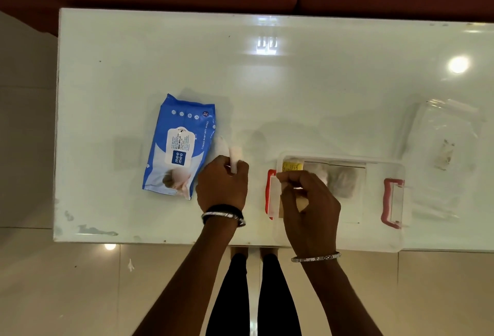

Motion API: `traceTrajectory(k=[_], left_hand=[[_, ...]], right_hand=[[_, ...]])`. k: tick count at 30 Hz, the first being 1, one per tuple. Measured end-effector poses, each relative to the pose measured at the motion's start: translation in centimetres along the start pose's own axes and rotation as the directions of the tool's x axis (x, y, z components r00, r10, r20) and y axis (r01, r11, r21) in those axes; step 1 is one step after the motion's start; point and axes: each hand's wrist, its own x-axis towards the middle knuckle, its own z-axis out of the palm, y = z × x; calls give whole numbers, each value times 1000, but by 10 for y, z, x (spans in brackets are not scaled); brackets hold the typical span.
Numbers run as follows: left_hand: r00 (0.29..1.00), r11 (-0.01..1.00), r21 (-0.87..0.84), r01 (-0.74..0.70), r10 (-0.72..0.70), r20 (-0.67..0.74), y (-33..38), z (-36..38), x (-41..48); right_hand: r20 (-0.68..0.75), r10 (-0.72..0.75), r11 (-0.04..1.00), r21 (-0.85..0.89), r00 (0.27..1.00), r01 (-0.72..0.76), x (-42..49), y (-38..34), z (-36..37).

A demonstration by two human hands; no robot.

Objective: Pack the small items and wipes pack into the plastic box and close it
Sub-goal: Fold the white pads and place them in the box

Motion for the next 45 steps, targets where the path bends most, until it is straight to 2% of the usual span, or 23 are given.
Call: traceTrajectory(k=[3, 6, 9, 11, 15, 19, 20, 22, 24, 25, 27, 29, 32, 36, 38, 41, 45], left_hand=[[985, 975, -222, 8, 30, 168, 6, -35, -13], [943, 891, -441, 108, 48, 330, 15, -70, -30], [919, 785, -590, 187, 73, 389, 27, -96, -44], [930, 764, -620, 180, 73, 360, 33, -108, -50], [950, 828, -561, -2, 177, 257, 42, -120, -59], [870, 820, -562, -108, 351, 346, 43, -131, -65], [863, 828, -535, -167, 385, 328, 43, -134, -65], [874, 833, -438, -338, 451, 183, 43, -140, -60], [851, 804, -398, -442, 516, 98, 44, -147, -53], [826, 778, -426, -462, 552, 113, 46, -149, -49], [762, 736, -543, -404, 599, 246, 51, -151, -42], [716, 740, -612, -279, 585, 381, 61, -148, -36], [749, 731, -675, -100, 501, 433, 71, -138, -34], [762, 614, -760, 213, 382, 523, 68, -127, -33], [765, 609, -751, 254, 349, 542, 66, -123, -32], [779, 638, -733, 235, 327, 535, 62, -114, -33], [766, 657, -723, 212, 348, 541, 59, -113, -34]], right_hand=[[54, 64, 991, 115, 997, -69, 10, -15, -6], [173, 109, 961, 232, 979, -148, 17, -32, -16], [282, 62, 939, 308, 957, -152, 13, -52, -23], [313, 32, 927, 345, 949, -145, 9, -65, -24], [301, -3, 915, 386, 954, -119, 9, -79, -27], [291, 40, 887, 429, 956, -168, 17, -83, -35], [286, 47, 886, 431, 957, -172, 20, -82, -39], [302, 56, 874, 445, 952, -193, 26, -81, -47], [347, 45, 808, 539, 937, -239, 32, -81, -55], [370, 32, 758, 596, 928, -264, 33, -81, -59], [407, 29, 685, 657, 913, -314, 36, -81, -63], [432, 45, 663, 662, 901, -350, 38, -81, -66], [452, 72, 661, 646, 889, -382, 41, -78, -67], [447, 124, 651, 637, 886, -413, 43, -74, -67], [438, 140, 662, 625, 888, -413, 42, -69, -66], [450, 162, 651, 620, 878, -438, 39, -61, -66], [532, 210, 540, 636, 820, -551, 36, -56, -70]])
